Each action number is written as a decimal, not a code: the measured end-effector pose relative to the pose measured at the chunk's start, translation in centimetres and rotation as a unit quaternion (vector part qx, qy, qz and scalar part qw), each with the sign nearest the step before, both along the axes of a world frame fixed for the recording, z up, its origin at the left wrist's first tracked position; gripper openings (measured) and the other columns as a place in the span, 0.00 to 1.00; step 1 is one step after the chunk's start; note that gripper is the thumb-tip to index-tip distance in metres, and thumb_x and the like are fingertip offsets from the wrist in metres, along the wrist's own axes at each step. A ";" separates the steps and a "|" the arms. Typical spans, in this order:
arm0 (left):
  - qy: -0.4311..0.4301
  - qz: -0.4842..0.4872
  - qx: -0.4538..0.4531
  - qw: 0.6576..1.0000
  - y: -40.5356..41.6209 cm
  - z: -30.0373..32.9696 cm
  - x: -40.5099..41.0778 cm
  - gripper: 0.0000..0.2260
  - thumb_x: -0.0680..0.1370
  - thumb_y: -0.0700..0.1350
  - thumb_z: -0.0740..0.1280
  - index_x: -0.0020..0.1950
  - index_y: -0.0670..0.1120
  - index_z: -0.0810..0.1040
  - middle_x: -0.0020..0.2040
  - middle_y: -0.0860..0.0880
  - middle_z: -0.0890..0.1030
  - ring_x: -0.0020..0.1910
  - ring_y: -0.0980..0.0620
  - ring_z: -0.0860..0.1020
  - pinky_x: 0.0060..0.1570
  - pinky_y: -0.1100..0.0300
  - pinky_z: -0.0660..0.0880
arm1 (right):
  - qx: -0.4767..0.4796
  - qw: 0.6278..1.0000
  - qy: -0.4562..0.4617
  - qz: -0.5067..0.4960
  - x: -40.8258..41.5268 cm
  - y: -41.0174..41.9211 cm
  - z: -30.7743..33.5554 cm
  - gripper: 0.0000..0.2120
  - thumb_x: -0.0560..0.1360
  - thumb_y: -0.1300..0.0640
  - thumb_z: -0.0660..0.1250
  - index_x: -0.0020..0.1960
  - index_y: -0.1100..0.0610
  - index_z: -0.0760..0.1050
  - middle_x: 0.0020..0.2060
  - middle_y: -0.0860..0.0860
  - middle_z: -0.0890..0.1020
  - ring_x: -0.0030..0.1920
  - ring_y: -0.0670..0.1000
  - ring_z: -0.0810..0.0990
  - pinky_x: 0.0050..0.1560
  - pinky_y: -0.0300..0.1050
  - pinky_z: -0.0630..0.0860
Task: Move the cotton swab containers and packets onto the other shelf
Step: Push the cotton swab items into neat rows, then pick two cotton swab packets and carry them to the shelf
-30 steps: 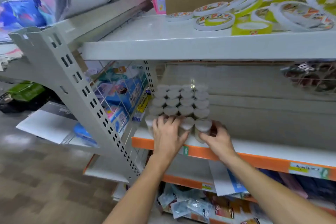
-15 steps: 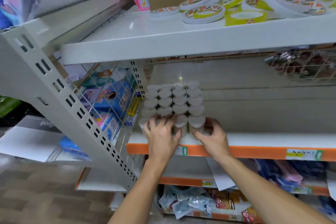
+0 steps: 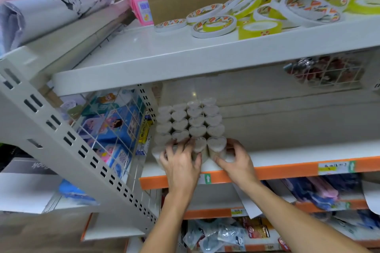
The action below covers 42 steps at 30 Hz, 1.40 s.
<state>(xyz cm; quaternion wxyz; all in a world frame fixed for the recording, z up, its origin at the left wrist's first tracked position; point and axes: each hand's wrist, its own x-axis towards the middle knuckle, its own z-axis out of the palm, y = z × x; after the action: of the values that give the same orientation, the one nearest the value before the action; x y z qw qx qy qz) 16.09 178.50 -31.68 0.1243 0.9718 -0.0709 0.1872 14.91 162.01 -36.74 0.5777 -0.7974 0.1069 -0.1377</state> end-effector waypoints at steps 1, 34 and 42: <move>-0.003 -0.001 0.001 1.000 -0.1 -0.2 0.0 0.22 0.72 0.55 0.74 0.64 0.53 0.80 0.60 0.52 0.83 0.65 0.42 0.72 0.59 0.49 0.59 | -0.004 1.000 0.000 0.000 -0.1 0.0 0.0 0.27 0.68 0.52 0.80 0.64 0.51 0.74 0.56 0.47 0.81 0.57 0.48 0.79 0.57 0.44 0.76; 0.171 -0.242 -0.173 0.939 -25.7 -0.8 -6.4 0.11 0.76 0.43 0.64 0.55 0.51 0.82 0.56 0.51 0.81 0.58 0.49 0.76 0.61 0.55 0.70 | -0.045 0.990 0.073 -0.116 -11.3 -23.2 2.7 0.17 0.73 0.66 0.68 0.59 0.52 0.79 0.53 0.46 0.80 0.50 0.47 0.80 0.49 0.33 0.72; 0.251 -0.318 -0.218 0.888 -39.7 0.3 -9.4 0.09 0.77 0.44 0.65 0.53 0.50 0.83 0.53 0.50 0.83 0.49 0.52 0.81 0.54 0.59 0.76 | 0.063 0.967 0.135 -0.205 -15.5 -36.0 2.6 0.11 0.72 0.64 0.70 0.53 0.53 0.80 0.49 0.53 0.85 0.52 0.50 0.82 0.57 0.42 0.76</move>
<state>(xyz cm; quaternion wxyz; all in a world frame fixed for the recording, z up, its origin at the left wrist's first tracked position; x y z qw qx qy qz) 6.73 138.78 -31.38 0.3999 0.8602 -0.2999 -0.1013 -0.63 125.97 -34.17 0.5666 -0.7316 0.3535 -0.1366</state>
